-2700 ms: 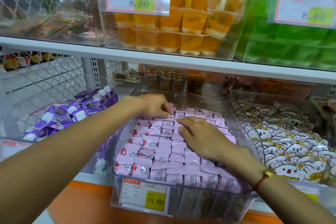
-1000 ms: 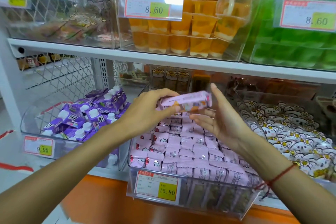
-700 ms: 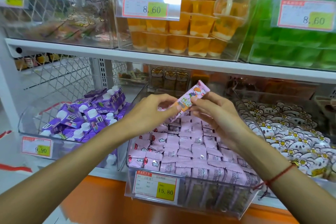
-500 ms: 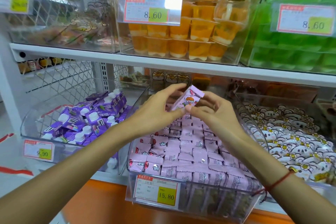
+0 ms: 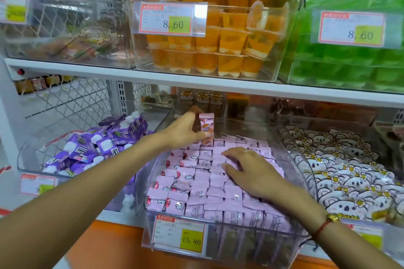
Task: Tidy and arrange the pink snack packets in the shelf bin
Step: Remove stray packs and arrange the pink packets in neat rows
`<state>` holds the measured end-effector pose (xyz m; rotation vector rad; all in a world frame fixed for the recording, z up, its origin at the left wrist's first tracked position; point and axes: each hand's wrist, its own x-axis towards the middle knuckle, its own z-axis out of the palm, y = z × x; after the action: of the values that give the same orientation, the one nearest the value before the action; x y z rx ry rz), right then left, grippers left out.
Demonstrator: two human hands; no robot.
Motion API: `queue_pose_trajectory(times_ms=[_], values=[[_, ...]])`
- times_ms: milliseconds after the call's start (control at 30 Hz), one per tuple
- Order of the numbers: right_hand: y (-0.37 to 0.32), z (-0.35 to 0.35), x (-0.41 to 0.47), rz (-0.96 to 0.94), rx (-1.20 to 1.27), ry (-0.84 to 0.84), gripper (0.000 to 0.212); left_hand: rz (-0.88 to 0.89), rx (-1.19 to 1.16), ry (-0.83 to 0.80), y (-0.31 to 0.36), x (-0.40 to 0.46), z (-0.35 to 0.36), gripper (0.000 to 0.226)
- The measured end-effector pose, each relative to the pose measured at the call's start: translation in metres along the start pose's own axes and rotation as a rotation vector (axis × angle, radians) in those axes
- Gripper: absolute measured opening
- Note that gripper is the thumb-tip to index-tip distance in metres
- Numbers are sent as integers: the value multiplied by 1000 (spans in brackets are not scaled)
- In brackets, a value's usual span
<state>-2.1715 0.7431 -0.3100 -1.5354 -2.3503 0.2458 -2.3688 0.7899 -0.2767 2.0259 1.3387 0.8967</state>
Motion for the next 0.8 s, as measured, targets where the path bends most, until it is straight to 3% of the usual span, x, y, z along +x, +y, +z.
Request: queue_pose_trajectory(times_ms=[167, 233, 400, 500, 667, 800], values=[[1, 1, 0, -23, -9, 11, 42, -79, 317, -163, 3, 16, -7, 44], [0, 1, 1, -22, -12, 10, 42, -64, 450, -142, 5, 20, -8, 45], [0, 0, 0, -17, -15, -1, 42, 16, 522, -89, -6, 19, -5, 40], [0, 0, 1, -19, -21, -6, 42, 33, 732, -215, -13, 20, -3, 31], [1, 1, 3, -22, -40, -9, 43, 23, 922, -382, -10, 20, 4, 37], [0, -2, 2, -41, -26, 30, 40, 25, 1069, -290, -4, 17, 5, 38]])
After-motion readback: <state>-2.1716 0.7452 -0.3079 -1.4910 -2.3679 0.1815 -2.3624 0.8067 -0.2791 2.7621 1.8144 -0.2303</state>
